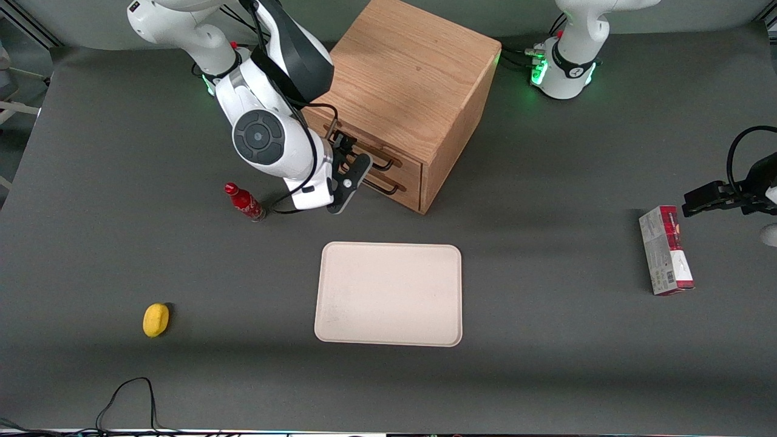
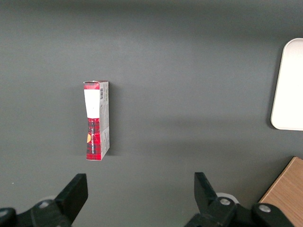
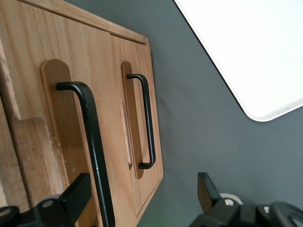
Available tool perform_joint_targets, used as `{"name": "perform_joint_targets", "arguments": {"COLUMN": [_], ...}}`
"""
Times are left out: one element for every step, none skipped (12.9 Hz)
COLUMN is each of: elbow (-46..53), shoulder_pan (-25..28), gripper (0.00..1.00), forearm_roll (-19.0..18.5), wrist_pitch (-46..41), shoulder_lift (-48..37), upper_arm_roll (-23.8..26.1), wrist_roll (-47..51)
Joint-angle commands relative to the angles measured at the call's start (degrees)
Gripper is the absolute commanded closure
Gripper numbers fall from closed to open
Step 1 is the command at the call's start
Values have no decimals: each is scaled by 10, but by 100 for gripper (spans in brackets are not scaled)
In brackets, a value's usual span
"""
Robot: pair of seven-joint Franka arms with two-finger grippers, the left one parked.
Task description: Open upper drawer
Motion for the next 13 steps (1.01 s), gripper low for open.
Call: {"name": "perform_joint_targets", "arguments": {"elbow": [17, 17, 17, 16, 17, 17, 17, 17, 17, 16, 17, 18, 19], "shoulder_pan": [8, 10, 10, 21, 27, 28, 28, 28, 29, 29, 29, 28, 28], "gripper": [0, 0, 0, 0, 0, 0, 0, 0, 0, 0, 0, 0, 0], "forearm_roll": [17, 17, 17, 18, 19, 25, 28, 29, 28, 28, 27, 25, 25], "wrist_pitch": [4, 4, 5, 11, 11, 12, 11, 11, 11, 11, 11, 11, 11], "shoulder_lift": [20, 21, 23, 27, 28, 29, 31, 33, 34, 35, 42, 44, 50], "upper_arm_roll": [-6, -6, -6, -6, -6, -6, -6, -6, -6, -6, -6, -6, -7], "wrist_roll": [-15, -15, -14, -14, -13, -10, -10, -10, -9, -9, -10, -12, -11]}}
